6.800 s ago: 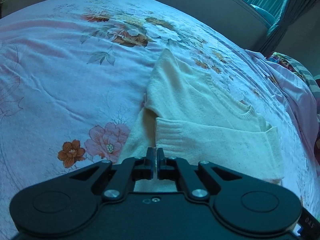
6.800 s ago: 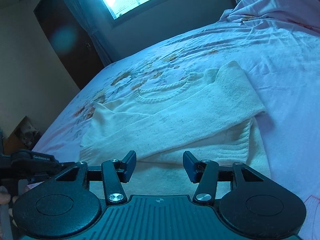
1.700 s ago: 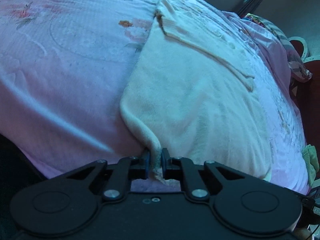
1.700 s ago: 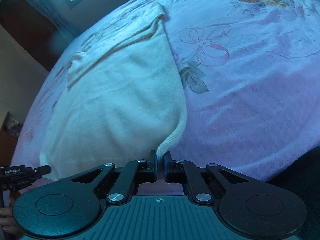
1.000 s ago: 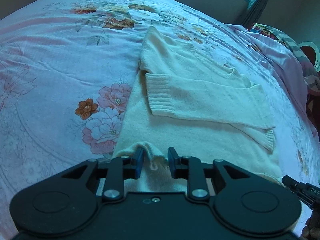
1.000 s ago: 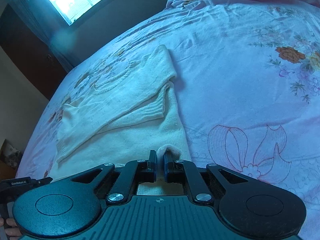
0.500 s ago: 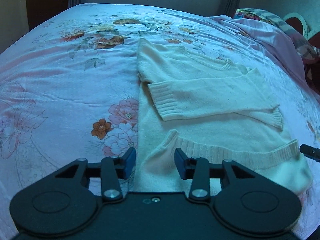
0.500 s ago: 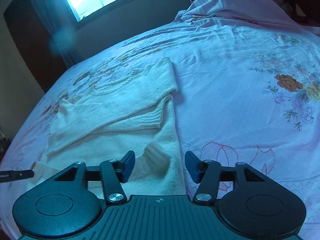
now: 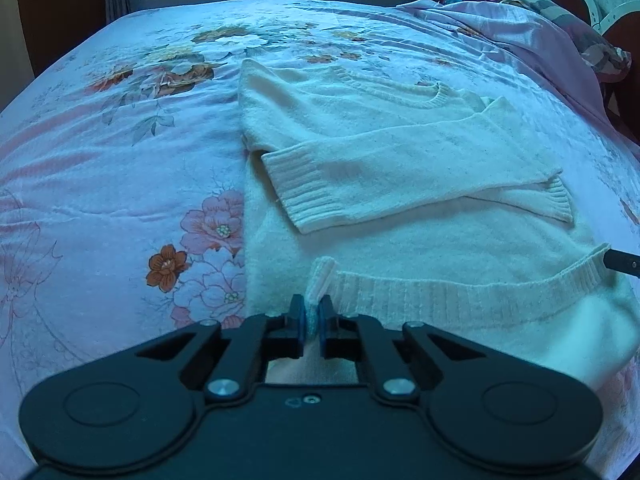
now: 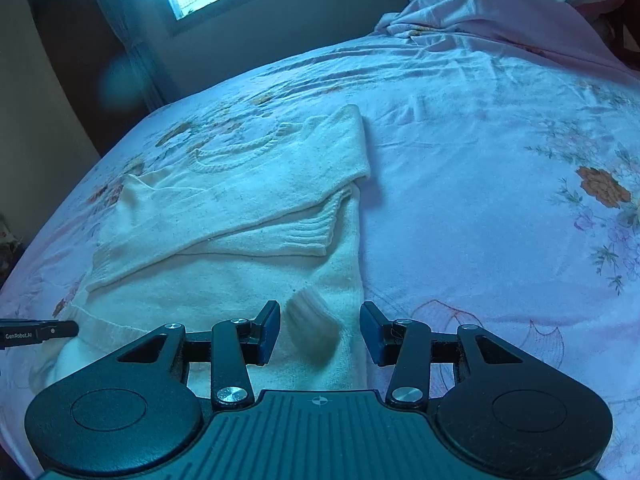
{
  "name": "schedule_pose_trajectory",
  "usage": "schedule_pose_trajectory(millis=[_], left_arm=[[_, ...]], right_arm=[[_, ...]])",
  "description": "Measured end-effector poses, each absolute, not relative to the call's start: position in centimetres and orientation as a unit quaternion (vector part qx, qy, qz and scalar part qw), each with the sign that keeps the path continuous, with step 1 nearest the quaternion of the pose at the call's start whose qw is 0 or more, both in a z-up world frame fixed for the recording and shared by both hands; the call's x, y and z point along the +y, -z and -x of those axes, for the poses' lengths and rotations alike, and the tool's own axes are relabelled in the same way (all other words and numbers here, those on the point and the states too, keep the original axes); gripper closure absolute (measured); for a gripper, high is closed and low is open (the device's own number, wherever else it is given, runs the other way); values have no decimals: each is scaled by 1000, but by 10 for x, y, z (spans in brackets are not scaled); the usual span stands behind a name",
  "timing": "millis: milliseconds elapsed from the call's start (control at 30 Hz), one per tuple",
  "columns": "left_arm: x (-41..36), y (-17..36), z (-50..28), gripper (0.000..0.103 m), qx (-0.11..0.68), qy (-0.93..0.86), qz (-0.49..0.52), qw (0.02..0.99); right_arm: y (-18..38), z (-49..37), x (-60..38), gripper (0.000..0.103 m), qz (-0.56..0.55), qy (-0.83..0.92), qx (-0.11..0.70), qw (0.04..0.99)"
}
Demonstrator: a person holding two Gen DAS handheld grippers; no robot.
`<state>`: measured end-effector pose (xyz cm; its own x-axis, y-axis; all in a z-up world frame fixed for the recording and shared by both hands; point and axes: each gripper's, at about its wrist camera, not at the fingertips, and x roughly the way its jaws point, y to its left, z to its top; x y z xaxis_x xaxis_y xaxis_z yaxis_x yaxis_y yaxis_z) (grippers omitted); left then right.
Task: Fold small clothes
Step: 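Open the left gripper to release the folded hem, then pinch the hem edge with both grippers and lift it toward the collar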
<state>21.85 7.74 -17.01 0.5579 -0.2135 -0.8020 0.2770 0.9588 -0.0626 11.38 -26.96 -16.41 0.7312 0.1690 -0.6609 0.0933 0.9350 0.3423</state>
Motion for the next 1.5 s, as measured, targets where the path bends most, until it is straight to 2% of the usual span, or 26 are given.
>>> schedule_pose_trajectory(millis=[67, 100, 167, 300, 400, 467, 533, 567, 633, 800, 967, 1033, 1067, 1133, 1167, 1267, 1300, 1333, 1367, 1500], left_arm=[[77, 171, -219, 98, 451, 141, -38, 880], [77, 172, -220, 98, 452, 141, -41, 880], [76, 174, -223, 97, 456, 142, -49, 877], [74, 176, -227, 80, 453, 135, -62, 879], [77, 178, -233, 79, 461, 131, -48, 877], [77, 177, -232, 82, 458, 125, -44, 879], [75, 176, -228, 97, 453, 128, -47, 881], [74, 175, -225, 98, 450, 130, -48, 882], [73, 170, -221, 100, 443, 133, -42, 886], [90, 138, -234, 100, 396, 125, 47, 908], [86, 163, -260, 99, 432, 102, 37, 896], [82, 176, -260, 91, 445, 102, 15, 890], [84, 177, -258, 89, 441, 106, 12, 891], [86, 177, -258, 73, 445, 119, 19, 887], [87, 178, -258, 72, 446, 122, 19, 886], [79, 178, -255, 75, 444, 125, -10, 887], [77, 178, -254, 86, 443, 127, -19, 887], [75, 178, -254, 95, 444, 131, -23, 886], [74, 177, -252, 98, 443, 130, -22, 887], [77, 163, -247, 100, 422, 130, -15, 897]], right_arm=[[166, -120, -264, 89, -163, -38, 383, 909], [169, -122, -263, 91, -160, -43, 390, 906], [172, -125, -262, 91, -155, -44, 395, 904], [178, -132, -264, 91, -159, -60, 402, 900], [184, -137, -263, 91, -158, -69, 414, 894], [184, -135, -260, 91, -152, -71, 417, 893], [182, -131, -258, 91, -152, -73, 412, 895], [180, -127, -257, 91, -155, -76, 407, 897], [176, -122, -259, 99, -170, -77, 393, 901], [147, -130, -275, 99, -204, -46, 326, 922], [166, -159, -285, 98, -220, -35, 361, 905], [178, -163, -290, 94, -244, -49, 387, 888], [180, -163, -291, 86, -249, -53, 388, 886], [180, -163, -293, 73, -251, -63, 385, 886], [181, -163, -293, 73, -247, -65, 387, 886], [181, -166, -287, 73, -218, -69, 398, 888], [181, -166, -283, 74, -199, -70, 400, 892], [181, -166, -279, 84, -183, -69, 401, 895], [180, -165, -276, 100, -170, -67, 402, 897], [172, -160, -275, 100, -176, -74, 384, 903]])
